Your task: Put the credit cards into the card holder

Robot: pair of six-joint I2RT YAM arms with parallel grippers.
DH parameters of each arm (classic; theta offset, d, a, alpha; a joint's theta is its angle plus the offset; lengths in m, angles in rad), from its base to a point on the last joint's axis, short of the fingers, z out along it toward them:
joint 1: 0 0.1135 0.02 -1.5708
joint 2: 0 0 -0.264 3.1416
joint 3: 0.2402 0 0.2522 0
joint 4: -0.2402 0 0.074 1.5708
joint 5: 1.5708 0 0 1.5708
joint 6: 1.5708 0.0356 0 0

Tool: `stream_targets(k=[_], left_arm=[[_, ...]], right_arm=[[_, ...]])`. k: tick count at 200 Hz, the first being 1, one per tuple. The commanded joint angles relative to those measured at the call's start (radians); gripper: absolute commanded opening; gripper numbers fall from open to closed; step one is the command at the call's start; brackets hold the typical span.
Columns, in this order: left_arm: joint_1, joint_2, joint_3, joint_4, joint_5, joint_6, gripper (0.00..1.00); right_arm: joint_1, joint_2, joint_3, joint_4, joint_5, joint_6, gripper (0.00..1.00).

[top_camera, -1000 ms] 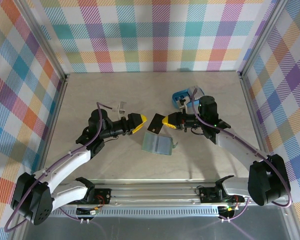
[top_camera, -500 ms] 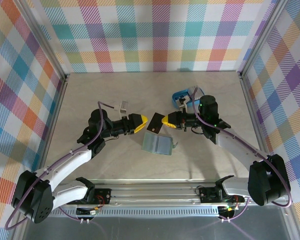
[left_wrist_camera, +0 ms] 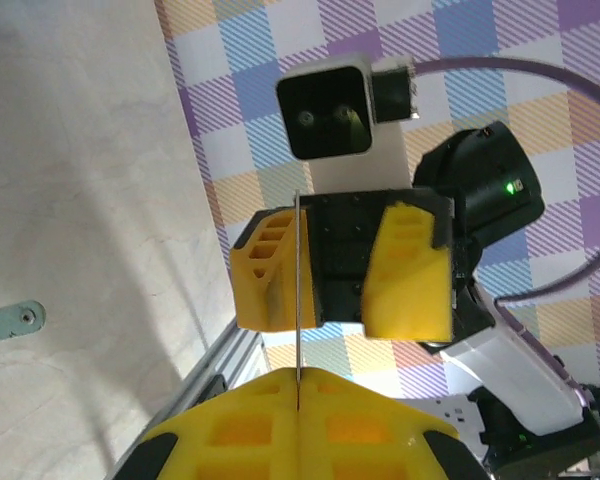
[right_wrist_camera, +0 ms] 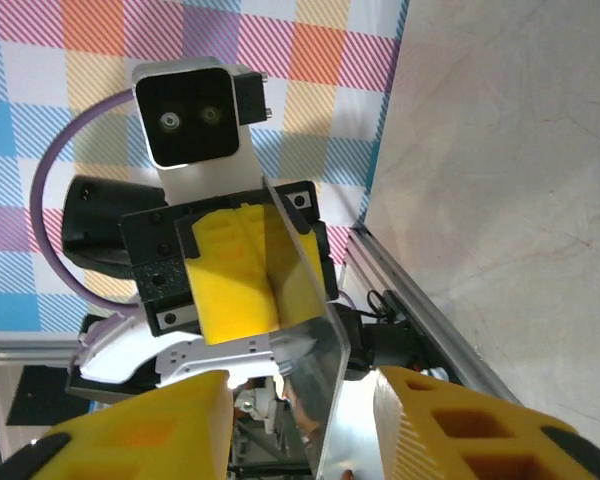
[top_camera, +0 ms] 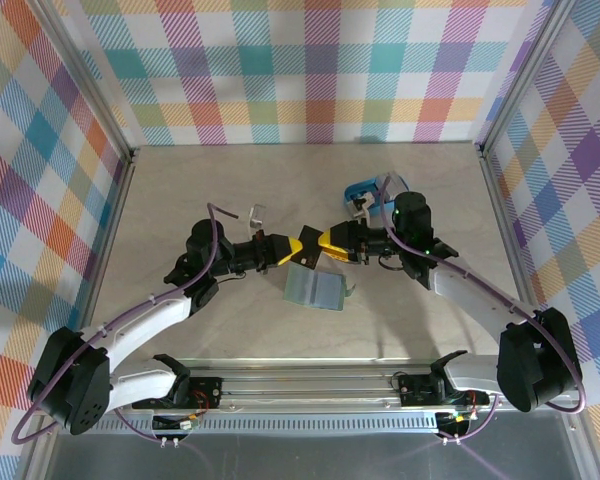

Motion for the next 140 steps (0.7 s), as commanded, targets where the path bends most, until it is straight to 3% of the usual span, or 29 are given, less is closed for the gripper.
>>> stream_targets(k=[1,34,76,113,140], left_arm=[[-0.02,-0.026,-0.039,0.07,-0.085,-0.024,0.0],[-0.077,-0.069,-0.055,0.044,-0.249,0.014,0.0],[-0.106,-0.08,-0.116,0.223,-0.38,-0.046,0.0],[-0.107,-0.076,-0.119,0.234,-0.383,-0.062,0.0],[-0.11,-0.059,-0.109,0.224,-0.367,-0.06,0.0]], right_arm=[[0.002,-0.031,0.018,-0.007,0.045,-0.001,0.46],[0.02,-0.11,-0.11,0.2,0.169,0.132,0.46],[0.074,-0.146,-0.171,0.269,0.278,0.154,0.44],[0.077,-0.131,-0.186,0.317,0.259,0.17,0.35],[0.086,-0.092,-0.182,0.357,0.234,0.192,0.35]])
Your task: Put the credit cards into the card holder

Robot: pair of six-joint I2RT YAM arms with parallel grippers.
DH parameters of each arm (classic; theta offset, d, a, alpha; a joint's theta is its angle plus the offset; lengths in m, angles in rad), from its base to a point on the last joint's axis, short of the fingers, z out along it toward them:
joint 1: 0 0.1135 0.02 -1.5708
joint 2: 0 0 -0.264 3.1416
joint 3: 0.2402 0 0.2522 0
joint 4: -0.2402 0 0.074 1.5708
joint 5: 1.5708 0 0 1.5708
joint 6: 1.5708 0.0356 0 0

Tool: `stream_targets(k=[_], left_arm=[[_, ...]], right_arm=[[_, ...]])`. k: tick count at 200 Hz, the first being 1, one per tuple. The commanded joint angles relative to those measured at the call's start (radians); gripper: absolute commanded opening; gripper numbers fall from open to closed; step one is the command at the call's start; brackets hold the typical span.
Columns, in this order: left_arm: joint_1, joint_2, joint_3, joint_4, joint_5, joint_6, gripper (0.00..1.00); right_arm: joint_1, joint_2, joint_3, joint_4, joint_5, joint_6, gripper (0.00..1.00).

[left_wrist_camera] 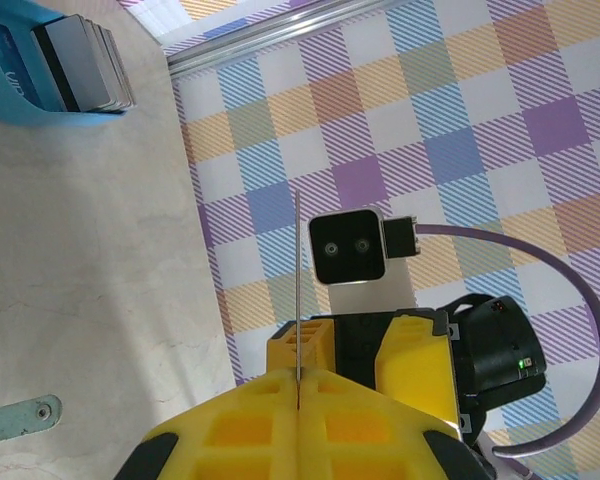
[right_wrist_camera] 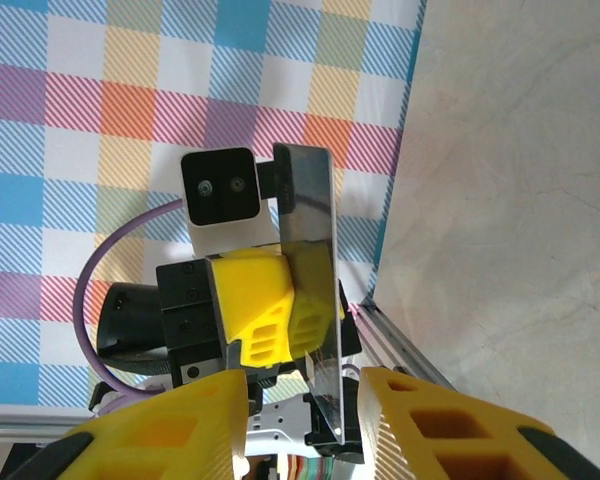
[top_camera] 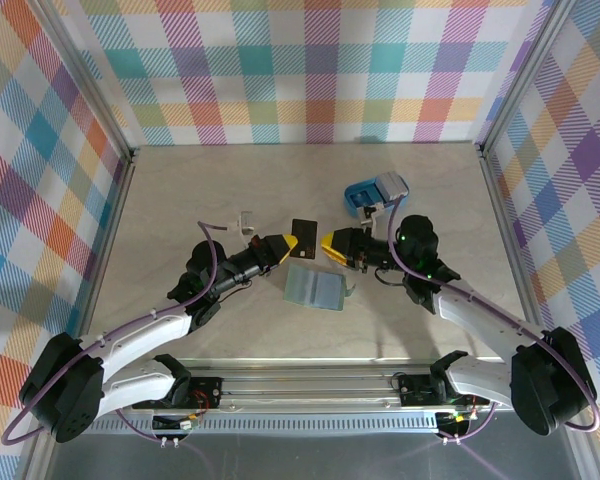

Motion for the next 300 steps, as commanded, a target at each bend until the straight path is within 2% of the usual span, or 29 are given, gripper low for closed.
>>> stream_targets(k=[1,44,73,108,126,136,147,152,162,175,202,231,247,300], left_arm=[[-0.01,0.002,0.014,0.057,-0.003,-0.007,0.0],[-0.015,0.014,0.011,0.07,-0.002,-0.011,0.0],[-0.023,0.018,0.013,0.066,-0.005,-0.013,0.0],[-0.03,0.043,0.016,0.082,0.004,-0.014,0.0],[-0.03,0.052,0.014,0.089,0.008,-0.012,0.0],[-0.03,0.048,0.012,0.084,0.005,-0.004,0.15],[-0.026,0.033,0.008,0.055,-0.007,0.008,0.45],[-0.022,0.024,0.005,0.037,-0.015,0.014,0.55],[-0.014,-0.003,-0.003,-0.01,-0.037,0.029,0.66],[0.001,-0.036,-0.017,-0.085,-0.064,0.051,0.72],[0.034,-0.046,0.032,-0.362,-0.032,0.189,0.73],[0.048,0.058,0.083,-0.495,0.082,0.41,0.66],[0.049,0.117,0.112,-0.569,0.079,0.494,0.61],[0.05,0.274,0.137,-0.588,0.027,0.61,0.53]], right_arm=[[0.012,0.031,0.0,0.089,-0.02,0.026,0.35],[0.027,0.056,0.007,0.097,-0.019,0.028,0.35],[0.035,0.074,0.012,0.109,-0.028,0.03,0.22],[0.045,0.081,0.016,0.147,-0.024,0.017,0.15],[0.046,0.08,0.015,0.148,-0.016,0.007,0.02],[0.046,0.073,0.012,0.14,-0.008,-0.005,0.0],[0.046,0.057,0.009,0.098,0.012,-0.025,0.0],[0.045,0.047,0.009,0.06,0.025,-0.039,0.0],[0.044,0.024,0.007,-0.015,0.056,-0.076,0.0],[0.041,-0.002,0.004,-0.102,0.086,-0.122,0.0],[0.041,-0.049,-0.014,-0.277,0.133,-0.215,0.0],[0.043,-0.117,-0.073,-0.43,0.199,-0.273,0.0],[0.049,-0.148,-0.102,-0.449,0.216,-0.276,0.0],[0.055,-0.146,-0.114,-0.501,0.262,-0.302,0.0]])
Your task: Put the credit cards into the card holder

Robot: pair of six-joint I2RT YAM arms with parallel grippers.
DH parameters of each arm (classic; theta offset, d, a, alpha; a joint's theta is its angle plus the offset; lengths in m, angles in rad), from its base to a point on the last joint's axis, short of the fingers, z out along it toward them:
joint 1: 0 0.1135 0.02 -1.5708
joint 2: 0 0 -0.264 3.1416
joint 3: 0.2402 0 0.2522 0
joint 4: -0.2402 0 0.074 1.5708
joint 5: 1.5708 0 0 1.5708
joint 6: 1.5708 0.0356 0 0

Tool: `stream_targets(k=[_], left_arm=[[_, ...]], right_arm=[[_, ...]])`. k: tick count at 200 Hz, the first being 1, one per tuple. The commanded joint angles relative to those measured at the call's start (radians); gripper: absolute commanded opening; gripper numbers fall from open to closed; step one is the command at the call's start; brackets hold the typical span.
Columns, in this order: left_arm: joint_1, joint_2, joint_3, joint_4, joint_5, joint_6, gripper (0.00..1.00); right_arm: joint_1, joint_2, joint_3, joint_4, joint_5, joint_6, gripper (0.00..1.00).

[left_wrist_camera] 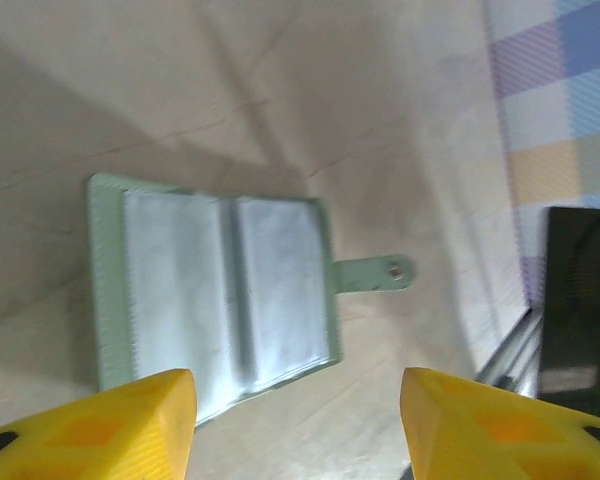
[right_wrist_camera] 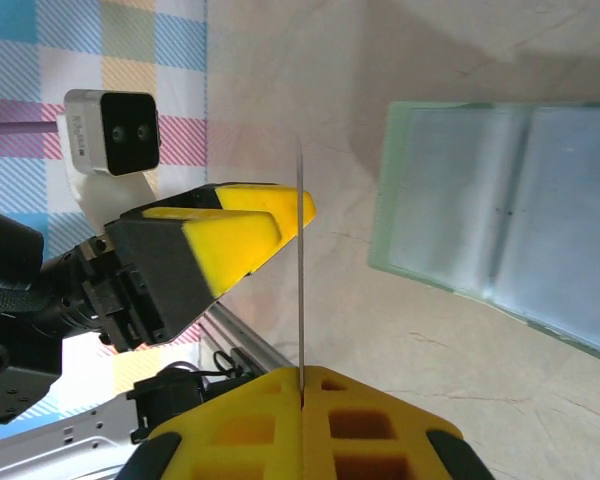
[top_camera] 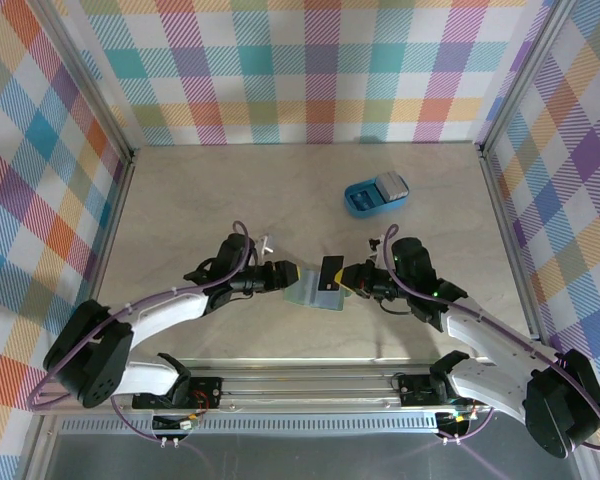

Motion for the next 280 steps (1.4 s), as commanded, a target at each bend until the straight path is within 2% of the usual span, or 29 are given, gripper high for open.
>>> stream_targets(k=[1,26,63,100,161,227,280], left_arm=[[0.01,0.048,0.037,-0.033,-0.006,0.112,0.53],[0.01,0.114,0.077,-0.099,-0.055,0.184,0.44],[0.01,0.166,0.084,-0.094,-0.063,0.206,0.41],[0.01,0.186,0.073,-0.112,-0.117,0.204,0.36],[0.007,0.191,0.028,-0.044,-0.069,0.156,0.29],[-0.006,0.2,0.02,-0.04,-0.031,0.148,0.28],[-0.021,0.198,0.012,-0.048,-0.014,0.139,0.18]], right_arm=[[0.008,-0.002,-0.004,-0.029,0.031,-0.039,0.0],[0.008,0.021,-0.001,-0.028,0.028,-0.036,0.0],[0.008,0.027,-0.001,-0.03,0.029,-0.031,0.0],[0.008,0.033,0.007,-0.024,0.025,-0.026,0.0],[0.008,0.063,0.009,-0.019,0.021,-0.037,0.0],[0.008,0.1,0.022,-0.063,0.063,-0.129,0.0],[0.008,0.145,0.017,-0.025,0.047,-0.14,0.0]])
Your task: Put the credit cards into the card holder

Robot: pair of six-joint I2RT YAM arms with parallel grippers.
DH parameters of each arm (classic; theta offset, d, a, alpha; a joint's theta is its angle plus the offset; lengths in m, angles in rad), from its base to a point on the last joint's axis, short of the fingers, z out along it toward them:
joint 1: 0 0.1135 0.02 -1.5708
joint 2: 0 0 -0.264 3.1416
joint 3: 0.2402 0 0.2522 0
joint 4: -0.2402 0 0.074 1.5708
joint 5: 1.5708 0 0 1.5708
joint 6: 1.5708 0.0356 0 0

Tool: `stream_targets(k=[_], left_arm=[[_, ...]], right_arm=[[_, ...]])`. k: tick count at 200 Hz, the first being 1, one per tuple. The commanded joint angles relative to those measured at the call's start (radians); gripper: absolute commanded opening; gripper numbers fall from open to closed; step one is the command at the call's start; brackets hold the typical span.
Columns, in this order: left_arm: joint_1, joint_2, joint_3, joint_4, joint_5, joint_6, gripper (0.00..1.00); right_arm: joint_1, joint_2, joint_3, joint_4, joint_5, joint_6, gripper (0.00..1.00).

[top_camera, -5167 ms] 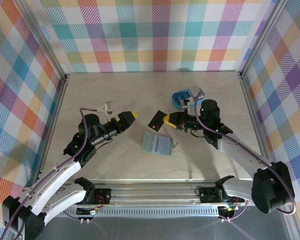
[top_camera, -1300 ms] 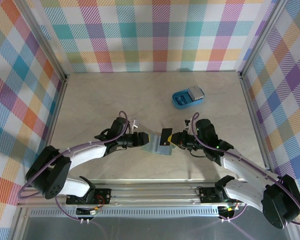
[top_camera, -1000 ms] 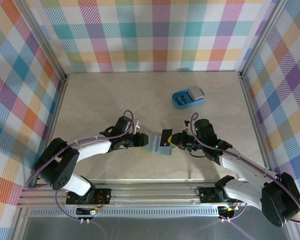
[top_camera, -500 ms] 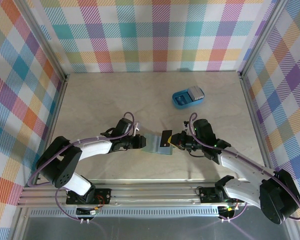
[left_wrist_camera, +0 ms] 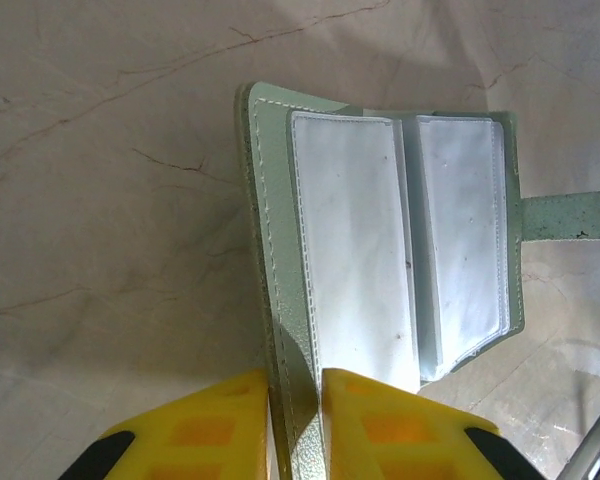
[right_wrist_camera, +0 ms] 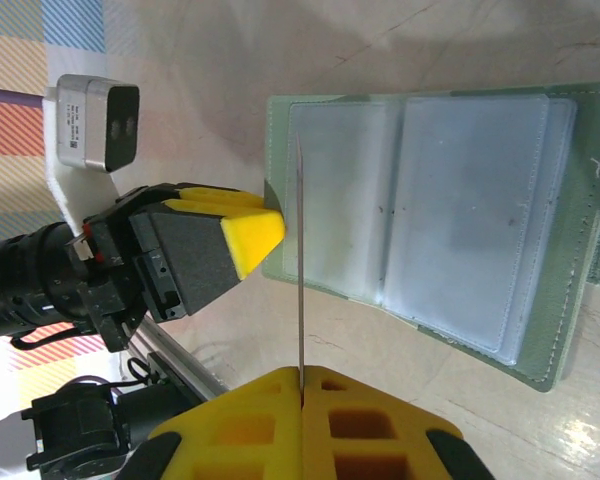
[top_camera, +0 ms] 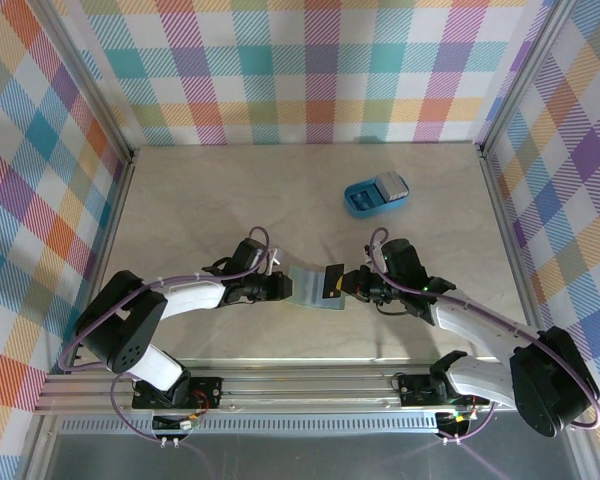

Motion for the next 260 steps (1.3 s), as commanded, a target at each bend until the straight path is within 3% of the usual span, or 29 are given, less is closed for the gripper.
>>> stream_targets(k=[1,61,90,145,180,231,260], left_arm=[[-0.011,-0.001,-0.021,0.009,0.02,-0.009,0.17],[-0.041,-0.016,-0.085,0.074,0.014,-0.079,0.16],[-0.049,-0.045,-0.116,0.104,-0.016,-0.12,0.26],[-0.046,-0.205,-0.101,0.04,-0.093,-0.172,0.27],[-0.045,-0.272,-0.108,0.04,-0.102,-0.226,0.19],[-0.048,-0.171,-0.162,0.243,-0.037,-0.297,0.04],[-0.048,-0.085,-0.16,0.297,-0.026,-0.293,0.02]], right_arm=[[0.005,0.015,0.017,0.015,-0.003,-0.028,0.0],[0.005,0.05,0.012,0.049,-0.006,-0.03,0.0],[0.005,0.064,0.003,0.062,-0.001,-0.04,0.0],[0.005,0.063,0.015,0.041,-0.006,-0.109,0.0],[0.005,0.112,0.02,0.066,-0.022,-0.14,0.0],[0.005,0.182,0.021,0.143,-0.032,-0.169,0.0],[0.005,0.202,0.024,0.155,-0.053,-0.187,0.0]])
